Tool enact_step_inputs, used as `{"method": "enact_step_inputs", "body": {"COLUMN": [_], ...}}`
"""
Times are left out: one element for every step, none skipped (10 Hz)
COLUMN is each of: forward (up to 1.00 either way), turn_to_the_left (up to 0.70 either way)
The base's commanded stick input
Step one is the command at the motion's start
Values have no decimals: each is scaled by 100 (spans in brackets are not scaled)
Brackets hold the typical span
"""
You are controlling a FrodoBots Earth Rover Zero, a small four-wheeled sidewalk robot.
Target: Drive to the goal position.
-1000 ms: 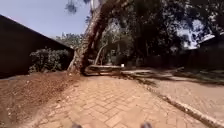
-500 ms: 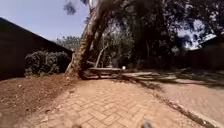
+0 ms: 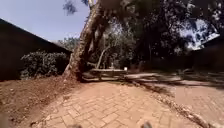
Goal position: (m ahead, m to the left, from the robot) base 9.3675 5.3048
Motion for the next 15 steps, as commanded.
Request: {"method": "enact_step_inputs", "body": {"forward": [70,70,70,70,70,70,70,70,70,70,70,70,70,70,70], "turn_to_the_left": [0,0,0,0,0,0,0,0,0,0,0,0,0,0,0]}}
